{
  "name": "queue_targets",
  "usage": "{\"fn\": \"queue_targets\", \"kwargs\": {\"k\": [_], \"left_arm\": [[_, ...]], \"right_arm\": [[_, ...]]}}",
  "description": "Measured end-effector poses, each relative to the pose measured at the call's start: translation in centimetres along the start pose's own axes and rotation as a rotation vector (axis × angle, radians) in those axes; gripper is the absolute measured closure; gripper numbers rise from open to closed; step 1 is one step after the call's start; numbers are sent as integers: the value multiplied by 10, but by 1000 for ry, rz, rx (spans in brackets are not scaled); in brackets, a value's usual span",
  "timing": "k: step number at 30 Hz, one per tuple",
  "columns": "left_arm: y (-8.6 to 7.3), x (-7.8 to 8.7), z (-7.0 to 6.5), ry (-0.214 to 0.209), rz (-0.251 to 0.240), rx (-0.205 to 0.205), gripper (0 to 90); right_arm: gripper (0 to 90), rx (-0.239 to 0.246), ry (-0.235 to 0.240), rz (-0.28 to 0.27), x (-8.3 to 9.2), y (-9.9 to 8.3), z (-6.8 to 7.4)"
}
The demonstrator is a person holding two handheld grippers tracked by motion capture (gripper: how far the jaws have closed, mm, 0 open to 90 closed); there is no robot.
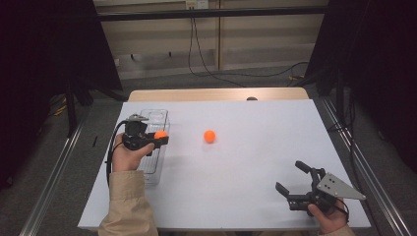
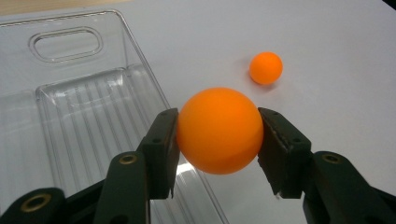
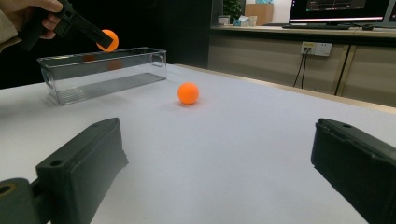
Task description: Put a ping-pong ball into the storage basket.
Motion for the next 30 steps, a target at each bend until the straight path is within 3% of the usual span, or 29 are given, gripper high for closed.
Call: {"fn": "queue_targets", "kwargs": {"k": [30], "left_arm": [[-7,3,18,53,-3,22,509]], "right_arm": [[23,3,5,2,0,0,1]]}}
Point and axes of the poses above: each handheld gripper's, and its own axes: x roughly backward along the jaws, y roughly out of its top, z roughly to its left, the point moved 8 cm from there along -x, roughly forward along the jaws, and after that the axes turned 2 degrees about -z, right-handed, at the moved point
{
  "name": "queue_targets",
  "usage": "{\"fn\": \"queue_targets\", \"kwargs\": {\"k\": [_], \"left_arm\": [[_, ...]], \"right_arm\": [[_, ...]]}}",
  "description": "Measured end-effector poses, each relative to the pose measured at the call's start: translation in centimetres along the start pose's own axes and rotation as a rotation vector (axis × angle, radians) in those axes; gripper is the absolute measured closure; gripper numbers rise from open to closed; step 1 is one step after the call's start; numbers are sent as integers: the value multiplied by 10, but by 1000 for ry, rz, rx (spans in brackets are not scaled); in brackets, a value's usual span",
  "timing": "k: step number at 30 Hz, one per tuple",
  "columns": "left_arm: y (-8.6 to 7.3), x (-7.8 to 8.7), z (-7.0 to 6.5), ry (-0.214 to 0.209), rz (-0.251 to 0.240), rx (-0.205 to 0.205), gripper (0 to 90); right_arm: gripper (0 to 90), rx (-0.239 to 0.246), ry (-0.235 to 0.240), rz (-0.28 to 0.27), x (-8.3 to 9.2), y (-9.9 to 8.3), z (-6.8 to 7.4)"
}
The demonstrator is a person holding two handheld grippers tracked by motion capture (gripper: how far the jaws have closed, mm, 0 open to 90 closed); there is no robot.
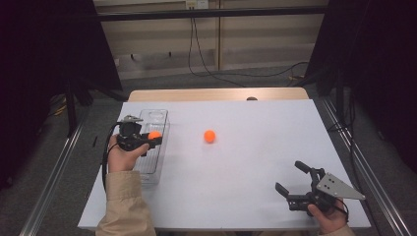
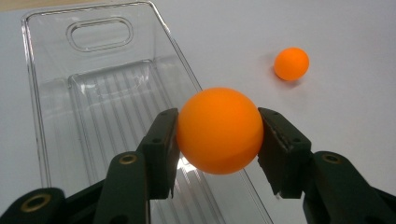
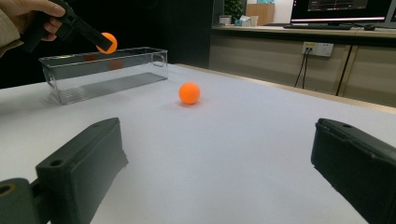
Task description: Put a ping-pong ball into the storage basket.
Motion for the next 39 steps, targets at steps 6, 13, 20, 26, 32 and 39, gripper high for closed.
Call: {"fn": "queue_targets", "kwargs": {"k": [6,13,20,26,32,39], "left_arm": [[-1,0,3,8,0,6,509],[-4,-1,9,28,7,8,509],[-6,-3,12,53,16,5,509],[-7,-3,17,73,15,4,507],[-8,-3,18,86,19,17,438],[-5,-2,13,73,4,25,384]], "right_arm": [[23,-3,0,-1,0,0,0],[23,-2,2,-2,0,0,1],[23,-3,2,-2,0,0,0],[23,-2,2,-1,0,0,1],[23,-2,3,-2,0,0,1],[23,-2,2,-2,0,0,1]]}}
Point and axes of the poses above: each handheld gripper's, and its own axes: x roughly backward along the jaws, y roughly out of its top, z roughly to its left, the point moved 8 cm from there along -x, roughly forward along the jaws, and after that the axes turned 2 degrees about -z, right-handed, at the moved point
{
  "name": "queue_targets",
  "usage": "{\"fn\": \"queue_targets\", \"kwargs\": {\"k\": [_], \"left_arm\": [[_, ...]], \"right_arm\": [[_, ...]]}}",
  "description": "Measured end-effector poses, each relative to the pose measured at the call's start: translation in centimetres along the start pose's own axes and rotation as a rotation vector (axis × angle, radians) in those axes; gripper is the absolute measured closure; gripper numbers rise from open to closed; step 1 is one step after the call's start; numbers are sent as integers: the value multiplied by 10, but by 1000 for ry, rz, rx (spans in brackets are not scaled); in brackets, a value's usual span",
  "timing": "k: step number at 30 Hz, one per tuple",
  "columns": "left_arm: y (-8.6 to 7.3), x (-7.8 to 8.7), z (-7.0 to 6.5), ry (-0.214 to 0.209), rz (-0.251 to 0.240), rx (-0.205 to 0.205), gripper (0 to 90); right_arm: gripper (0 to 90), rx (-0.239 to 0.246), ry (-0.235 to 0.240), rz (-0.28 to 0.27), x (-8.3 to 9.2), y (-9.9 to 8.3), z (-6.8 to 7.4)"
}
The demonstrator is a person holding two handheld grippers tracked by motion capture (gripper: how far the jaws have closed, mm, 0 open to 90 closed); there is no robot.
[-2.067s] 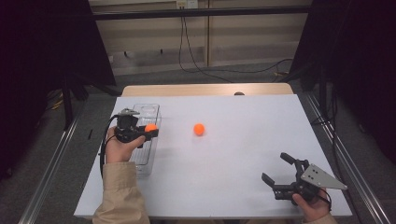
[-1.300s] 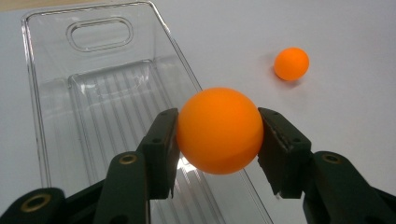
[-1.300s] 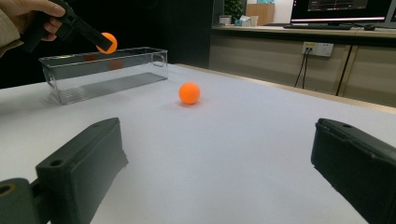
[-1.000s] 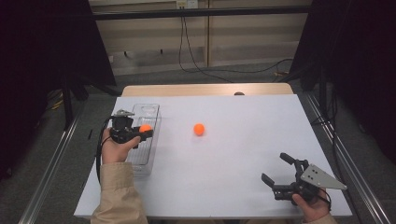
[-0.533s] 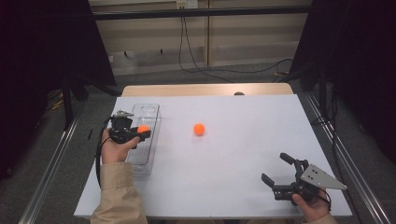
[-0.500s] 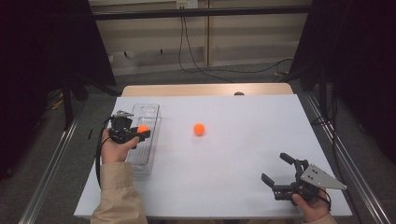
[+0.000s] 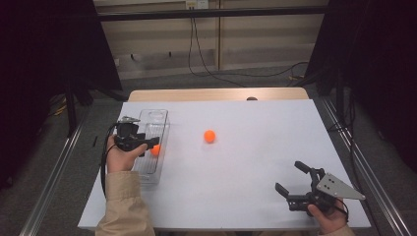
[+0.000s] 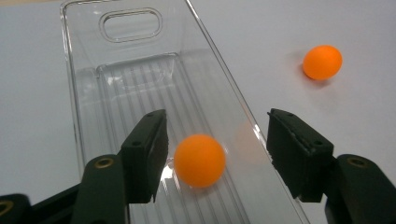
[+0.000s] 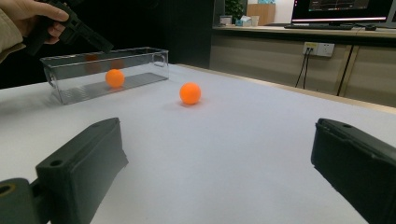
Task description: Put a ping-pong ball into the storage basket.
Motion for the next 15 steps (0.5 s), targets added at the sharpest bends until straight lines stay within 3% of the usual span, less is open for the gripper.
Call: {"fn": "queue_targets", "kwargs": {"k": [9,15], "left_arm": [[5,1,-9,-8,-14,-18,328],[9,1,-20,-38,-8,-32,296]], "right_arm": [[23,0,1,1,0,0,0],[23,1,0,1,0,0,0]]}}
Point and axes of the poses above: each handheld gripper's, and its own axes: x roughly backward along the jaws, y roughly out of its top, z roughly to its left, the point moved 8 cm from there along -x, roughly forward along the jaws, and after that the axes turned 2 degrees about -z, right-handed, at the moved point
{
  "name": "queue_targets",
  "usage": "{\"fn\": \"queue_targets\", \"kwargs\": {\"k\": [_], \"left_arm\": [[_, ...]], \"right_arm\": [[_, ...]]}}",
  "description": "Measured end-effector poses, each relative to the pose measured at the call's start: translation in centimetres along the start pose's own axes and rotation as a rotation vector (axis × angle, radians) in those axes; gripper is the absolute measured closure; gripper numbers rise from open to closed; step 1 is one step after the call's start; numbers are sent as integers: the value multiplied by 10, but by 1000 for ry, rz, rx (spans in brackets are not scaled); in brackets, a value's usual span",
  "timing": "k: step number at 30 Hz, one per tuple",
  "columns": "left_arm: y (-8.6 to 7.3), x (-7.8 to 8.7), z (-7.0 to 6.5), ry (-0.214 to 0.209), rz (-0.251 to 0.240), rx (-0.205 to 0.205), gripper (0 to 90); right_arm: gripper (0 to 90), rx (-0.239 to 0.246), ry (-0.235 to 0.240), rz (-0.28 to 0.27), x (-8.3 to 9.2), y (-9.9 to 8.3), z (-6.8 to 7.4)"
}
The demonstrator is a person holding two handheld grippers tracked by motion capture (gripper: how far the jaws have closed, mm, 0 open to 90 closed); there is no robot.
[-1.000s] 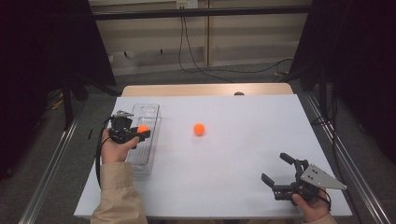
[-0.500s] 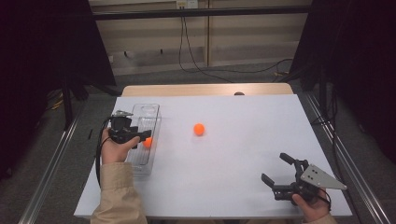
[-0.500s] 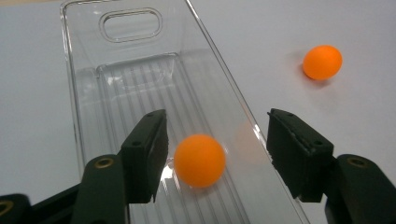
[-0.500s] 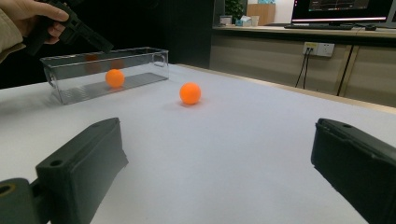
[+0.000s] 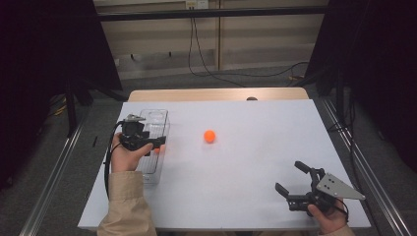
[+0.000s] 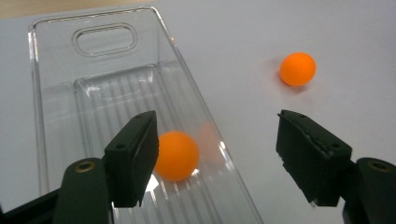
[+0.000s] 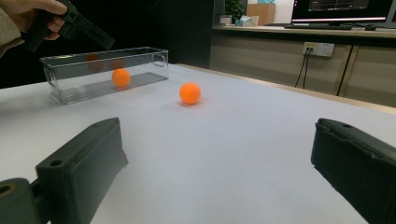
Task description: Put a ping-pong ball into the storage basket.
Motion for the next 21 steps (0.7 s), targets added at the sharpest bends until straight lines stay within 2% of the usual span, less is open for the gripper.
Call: {"fn": "queue_targets", "kwargs": {"k": [6,21], "left_arm": [[2,-4,-9,-20,0,0,277],[5,-11,-22,-33,13,-28,203]], "right_arm": [[23,-1,-1,-1,0,0,0],[23,-1,0,0,0,0,0]]}}
Point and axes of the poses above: each handheld gripper's, and its own axes: x roughly backward along the jaws, y roughly out of its top, z roughly to its left, the point moved 8 cm from there along -x, roughly forward along the jaws, and after that the axes turned 2 degrees about -z, right-handed, at the moved point
